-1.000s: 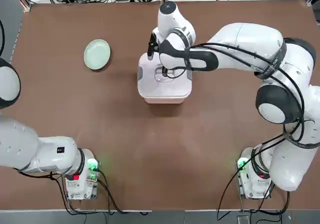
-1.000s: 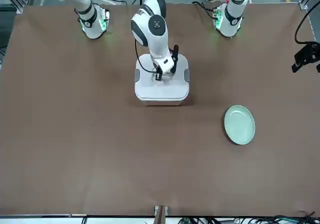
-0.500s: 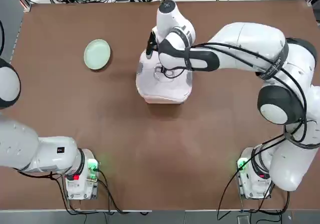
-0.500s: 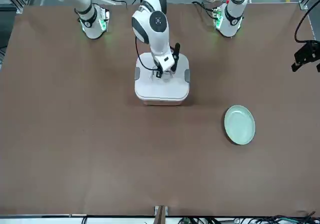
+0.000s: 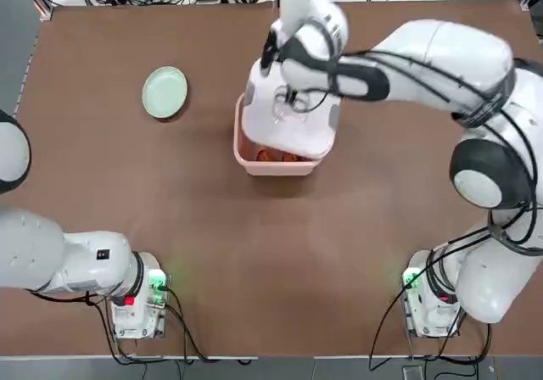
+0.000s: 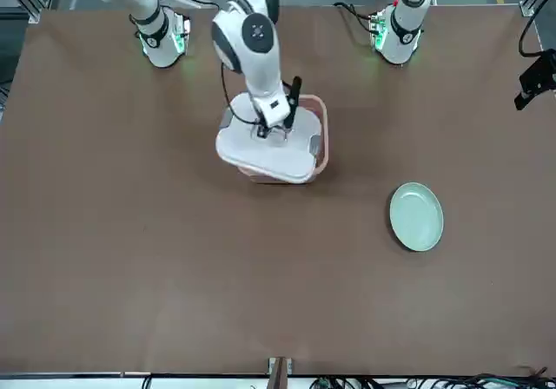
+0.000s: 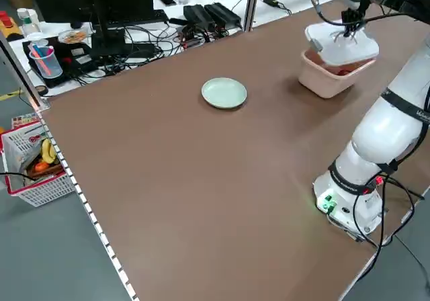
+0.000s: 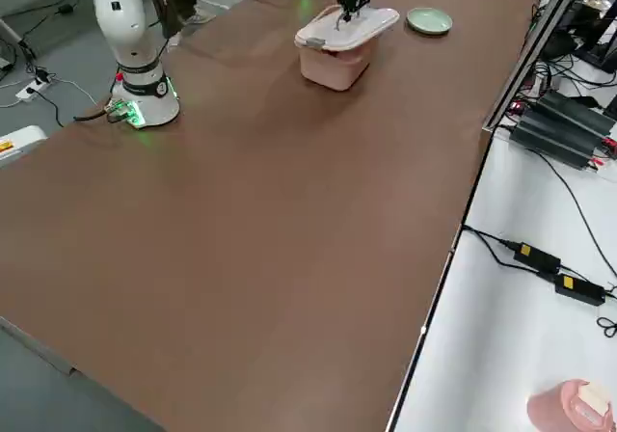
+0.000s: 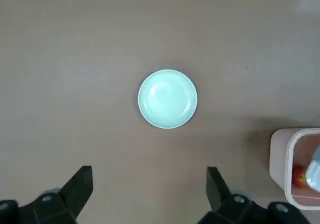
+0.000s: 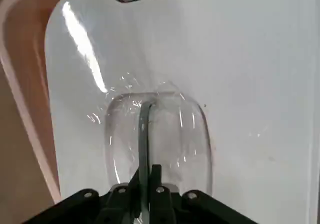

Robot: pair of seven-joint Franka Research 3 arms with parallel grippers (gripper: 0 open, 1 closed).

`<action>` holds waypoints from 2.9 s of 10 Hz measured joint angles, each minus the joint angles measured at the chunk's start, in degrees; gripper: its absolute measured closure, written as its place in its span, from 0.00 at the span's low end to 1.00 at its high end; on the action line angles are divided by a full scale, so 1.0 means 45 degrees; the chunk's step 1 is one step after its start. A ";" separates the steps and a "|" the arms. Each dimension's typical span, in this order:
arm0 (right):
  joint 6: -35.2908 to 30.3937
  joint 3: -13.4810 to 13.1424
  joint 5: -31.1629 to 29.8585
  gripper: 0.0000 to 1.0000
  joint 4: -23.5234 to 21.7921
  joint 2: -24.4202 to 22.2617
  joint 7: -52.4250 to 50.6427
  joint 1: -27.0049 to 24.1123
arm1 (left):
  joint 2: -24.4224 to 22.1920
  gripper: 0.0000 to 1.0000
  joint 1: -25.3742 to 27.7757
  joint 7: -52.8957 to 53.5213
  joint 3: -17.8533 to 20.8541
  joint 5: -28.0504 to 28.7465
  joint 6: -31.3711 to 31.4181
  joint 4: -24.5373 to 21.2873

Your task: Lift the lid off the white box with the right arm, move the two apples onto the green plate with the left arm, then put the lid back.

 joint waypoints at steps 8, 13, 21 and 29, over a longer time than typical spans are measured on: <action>-0.1656 -0.1873 0.0979 0.93 -0.0130 -0.0386 -0.7094 -0.4534 | -0.0132 0.00 -0.0216 -0.3338 -0.3277 -0.0605 0.0002 -0.0042; -0.4122 -0.2247 0.1445 0.93 -0.0160 -0.0329 -0.7280 -0.4718 | 0.1388 0.00 -0.0597 -0.7307 -0.6893 -0.0246 0.0871 -0.0301; -0.5828 -0.2408 0.1884 0.93 -0.0177 -0.0298 -0.7455 -0.4861 | 0.3150 0.04 -0.3723 -1.3406 -0.7255 0.1846 0.8427 -0.5488; -0.6141 -0.2727 0.1899 0.93 -0.0180 -0.0299 -0.8402 -0.5273 | 0.3466 0.09 -0.4891 -1.5616 -0.7297 0.3287 1.2325 -0.9460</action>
